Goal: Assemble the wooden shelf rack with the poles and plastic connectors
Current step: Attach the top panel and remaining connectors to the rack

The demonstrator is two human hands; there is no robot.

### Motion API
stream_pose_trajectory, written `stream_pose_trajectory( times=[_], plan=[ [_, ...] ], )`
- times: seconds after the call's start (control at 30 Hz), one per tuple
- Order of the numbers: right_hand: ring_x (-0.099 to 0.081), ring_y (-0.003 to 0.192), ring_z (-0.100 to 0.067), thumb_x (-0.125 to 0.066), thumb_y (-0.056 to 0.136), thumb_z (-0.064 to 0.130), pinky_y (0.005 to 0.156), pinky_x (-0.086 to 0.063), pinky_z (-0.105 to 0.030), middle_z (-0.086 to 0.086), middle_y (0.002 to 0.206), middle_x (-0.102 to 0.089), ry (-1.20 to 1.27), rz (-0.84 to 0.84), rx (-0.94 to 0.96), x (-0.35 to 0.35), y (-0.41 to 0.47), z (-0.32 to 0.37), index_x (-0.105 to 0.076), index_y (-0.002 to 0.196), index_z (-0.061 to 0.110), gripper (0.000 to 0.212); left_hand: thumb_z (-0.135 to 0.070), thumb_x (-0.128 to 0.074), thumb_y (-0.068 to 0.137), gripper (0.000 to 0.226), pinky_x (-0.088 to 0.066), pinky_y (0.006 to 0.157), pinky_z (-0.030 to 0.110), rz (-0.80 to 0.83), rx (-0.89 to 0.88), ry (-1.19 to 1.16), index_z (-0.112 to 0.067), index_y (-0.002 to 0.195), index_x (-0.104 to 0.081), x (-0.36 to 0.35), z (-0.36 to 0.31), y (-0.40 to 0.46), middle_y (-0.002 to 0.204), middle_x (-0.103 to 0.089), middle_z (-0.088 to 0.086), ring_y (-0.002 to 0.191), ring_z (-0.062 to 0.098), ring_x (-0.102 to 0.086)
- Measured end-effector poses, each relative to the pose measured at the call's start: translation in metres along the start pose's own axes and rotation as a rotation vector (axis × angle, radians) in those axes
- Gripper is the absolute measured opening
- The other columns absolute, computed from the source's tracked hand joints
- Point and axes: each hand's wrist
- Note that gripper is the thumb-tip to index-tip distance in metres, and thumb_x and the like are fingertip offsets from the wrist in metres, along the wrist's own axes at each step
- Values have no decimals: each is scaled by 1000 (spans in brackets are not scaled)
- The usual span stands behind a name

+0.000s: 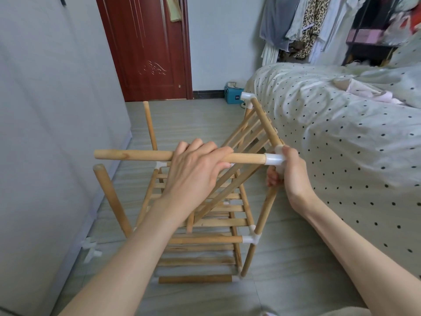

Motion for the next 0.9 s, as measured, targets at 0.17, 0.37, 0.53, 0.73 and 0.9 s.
stream_pose_trajectory(
  times=[0.17,0.37,0.53,0.73,0.9],
  plan=[
    [-51,53,-12,-21,98,47,46,-40,-11,-8,66,-53,-75,-105,55,0,-4,-7,-53,96,4,54,-31,-58,88,19,-22,69,27,20,27,-42,-20,101,-63,-3,3,7,88,-67,-6,77,10,-42],
    [-41,61,-11,-23,101,34,46,-35,-6,-6,77,-44,-38,-226,56,-9,-8,-7,-43,82,18,32,-28,-48,91,24,-29,67,31,62,-21,60,-18,103,-66,-5,0,8,82,-64,-3,74,19,-52],
    [-37,56,-10,-25,100,29,45,-33,-8,-3,70,-39,-44,-214,68,-7,-10,-2,-37,78,16,28,-33,-47,95,20,-24,68,28,154,38,41,-28,108,-62,-8,-2,17,86,-59,-12,74,10,-46],
    [-37,56,-11,-28,100,26,45,-34,-9,-1,67,-38,-10,-196,42,-8,-9,0,-36,77,16,26,-38,-43,96,20,-21,55,21,275,86,0,-35,109,-59,-7,3,22,85,-55,-14,74,10,-47],
    [-46,57,-12,-33,98,28,46,-40,-11,-3,66,-49,26,-131,7,-2,-9,1,-45,86,15,22,-49,-30,94,34,-29,69,25,244,-23,96,-33,114,-52,-4,4,17,95,-57,-16,84,8,-55]
  ],
)
Point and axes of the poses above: each hand's wrist, its own y-axis towards the middle knuckle, its own x-axis out of the back of the hand, z = x × y
